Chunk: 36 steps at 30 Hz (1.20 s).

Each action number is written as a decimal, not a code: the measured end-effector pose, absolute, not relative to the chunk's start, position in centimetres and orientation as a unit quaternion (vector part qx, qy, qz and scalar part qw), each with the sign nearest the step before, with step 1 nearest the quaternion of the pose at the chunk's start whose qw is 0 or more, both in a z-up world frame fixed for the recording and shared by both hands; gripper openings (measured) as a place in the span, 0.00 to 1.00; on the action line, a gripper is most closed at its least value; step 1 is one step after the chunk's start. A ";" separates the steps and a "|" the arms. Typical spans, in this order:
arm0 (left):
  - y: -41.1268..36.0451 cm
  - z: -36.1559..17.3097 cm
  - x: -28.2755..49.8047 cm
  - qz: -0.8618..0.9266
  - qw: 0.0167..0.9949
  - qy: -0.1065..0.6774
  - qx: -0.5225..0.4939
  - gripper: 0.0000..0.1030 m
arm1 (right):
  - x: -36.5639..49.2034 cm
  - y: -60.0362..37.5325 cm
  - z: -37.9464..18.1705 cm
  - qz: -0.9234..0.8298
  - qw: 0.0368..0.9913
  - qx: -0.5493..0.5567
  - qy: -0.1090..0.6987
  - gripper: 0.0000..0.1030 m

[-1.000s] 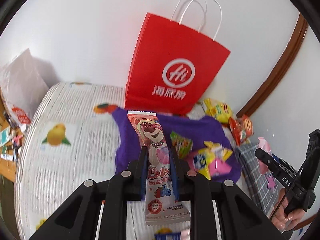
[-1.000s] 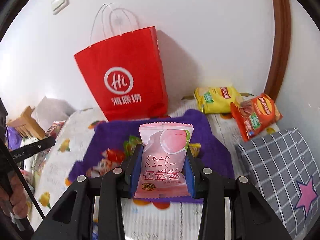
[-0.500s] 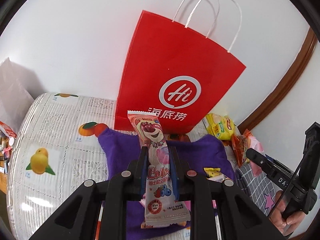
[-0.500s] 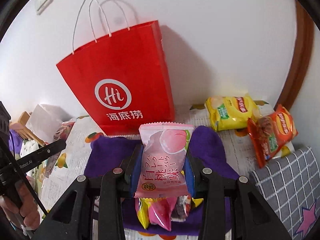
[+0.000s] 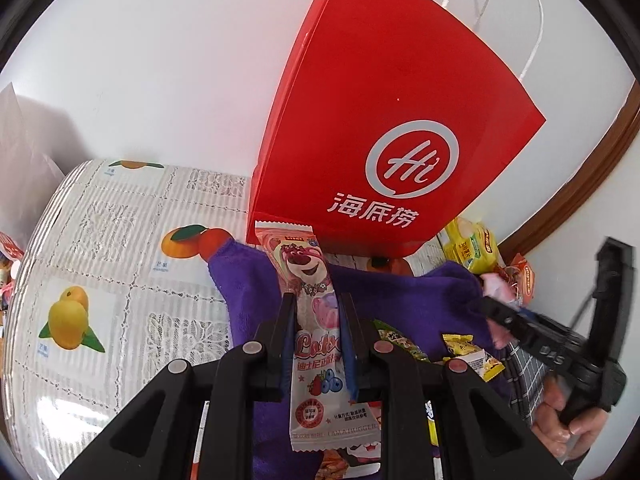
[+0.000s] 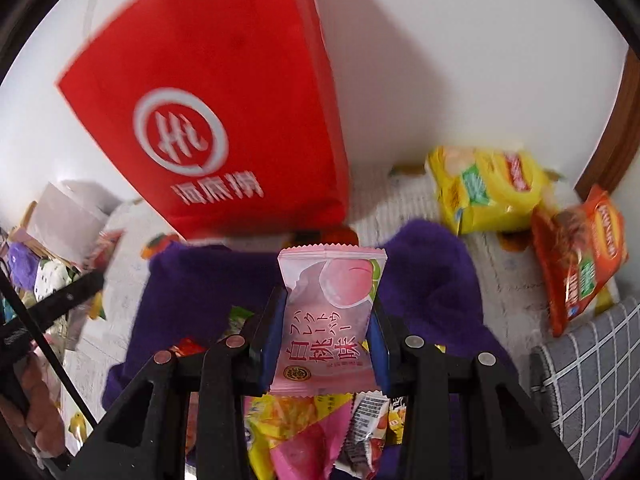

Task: Organize snacks
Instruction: 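Carry the peach packet with the right gripper while the left carries the lollipop over the towel, then open the right gripper to drop the peach packet while the left drops the lollipop on the towel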

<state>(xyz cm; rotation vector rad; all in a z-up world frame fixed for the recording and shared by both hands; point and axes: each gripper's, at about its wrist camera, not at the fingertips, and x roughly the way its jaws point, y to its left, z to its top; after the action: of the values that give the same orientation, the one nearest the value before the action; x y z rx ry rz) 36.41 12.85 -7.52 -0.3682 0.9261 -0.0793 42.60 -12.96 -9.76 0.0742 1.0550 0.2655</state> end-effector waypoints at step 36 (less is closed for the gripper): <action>11.4 -12.5 39.0 -0.043 0.837 0.511 -0.190 0.19 | 44.9 -12.6 -17.6 0.113 0.803 -0.011 0.585 0.40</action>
<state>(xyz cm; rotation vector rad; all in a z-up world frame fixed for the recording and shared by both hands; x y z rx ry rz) 38.97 11.37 -12.48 -0.4030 1.0813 -0.0918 44.90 -12.64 -17.61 -0.0225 1.2533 0.2427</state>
